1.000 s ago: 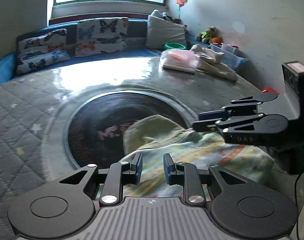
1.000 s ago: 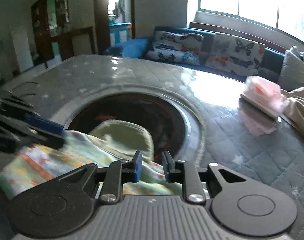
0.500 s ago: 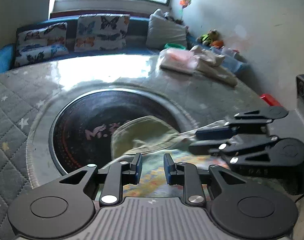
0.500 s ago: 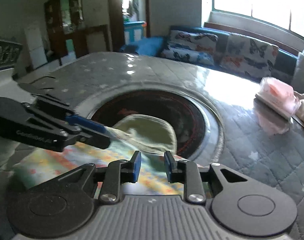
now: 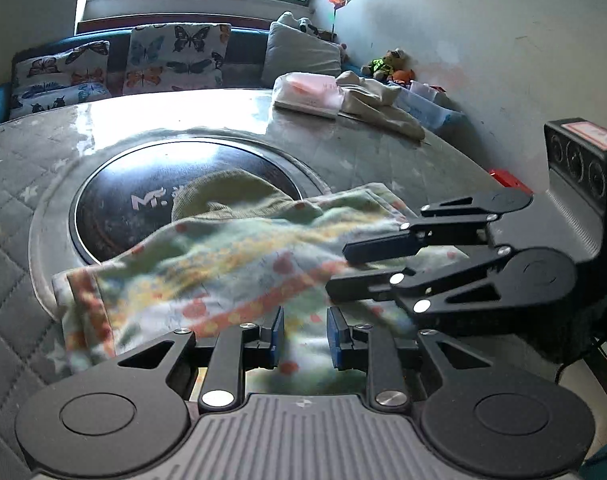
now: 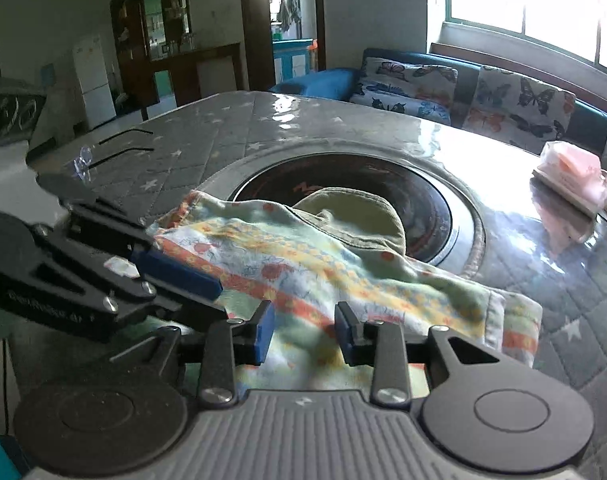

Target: Fold clothes

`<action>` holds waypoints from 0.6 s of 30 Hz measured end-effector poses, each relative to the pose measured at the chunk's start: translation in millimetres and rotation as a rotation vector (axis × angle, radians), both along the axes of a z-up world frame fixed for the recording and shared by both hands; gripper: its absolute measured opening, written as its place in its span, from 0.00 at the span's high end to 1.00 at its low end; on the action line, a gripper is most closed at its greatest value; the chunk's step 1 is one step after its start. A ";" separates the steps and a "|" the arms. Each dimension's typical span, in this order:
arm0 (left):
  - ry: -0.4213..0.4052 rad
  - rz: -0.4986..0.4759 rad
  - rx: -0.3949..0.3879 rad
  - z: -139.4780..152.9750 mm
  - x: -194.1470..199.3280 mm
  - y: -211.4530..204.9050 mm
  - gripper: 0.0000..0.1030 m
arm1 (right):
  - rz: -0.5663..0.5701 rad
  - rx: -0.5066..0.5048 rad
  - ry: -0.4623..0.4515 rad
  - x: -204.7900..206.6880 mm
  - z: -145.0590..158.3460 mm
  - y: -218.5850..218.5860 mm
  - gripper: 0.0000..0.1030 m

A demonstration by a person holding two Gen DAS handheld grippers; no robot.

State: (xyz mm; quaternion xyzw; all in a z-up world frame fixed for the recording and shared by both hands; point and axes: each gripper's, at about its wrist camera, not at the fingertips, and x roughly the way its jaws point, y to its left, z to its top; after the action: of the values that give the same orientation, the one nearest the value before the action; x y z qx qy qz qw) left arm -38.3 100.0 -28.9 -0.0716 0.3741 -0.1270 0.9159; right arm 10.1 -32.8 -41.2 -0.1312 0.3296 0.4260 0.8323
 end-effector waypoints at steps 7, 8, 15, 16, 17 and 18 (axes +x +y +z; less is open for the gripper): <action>-0.018 0.017 -0.006 1.2 -15.5 -3.1 0.74 | 0.012 0.004 -0.055 -24.3 4.4 -8.4 0.66; -0.020 0.019 -0.003 0.6 -18.1 -3.8 0.74 | 0.018 0.006 -0.057 -27.8 4.0 -9.0 0.66; -0.026 0.057 -0.011 -3.6 -30.6 1.9 0.73 | 0.003 0.003 -0.062 -39.7 -2.5 -21.8 0.64; -0.026 0.063 -0.013 -3.8 -32.1 3.4 0.73 | -0.008 0.005 -0.060 -39.5 -2.8 -25.3 0.63; -0.026 0.068 -0.015 -4.0 -33.2 4.9 0.73 | -0.017 0.007 -0.056 -39.5 -3.5 -29.1 0.63; -0.026 0.074 -0.017 -4.1 -34.2 6.2 0.73 | -0.025 0.008 -0.053 -39.5 -4.3 -33.0 0.62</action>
State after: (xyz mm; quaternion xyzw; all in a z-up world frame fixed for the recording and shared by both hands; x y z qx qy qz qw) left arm -72.5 106.2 -33.0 -0.0915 0.3581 -0.0970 0.9241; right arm -29.5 -65.8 -45.5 -0.1348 0.3073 0.4133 0.8465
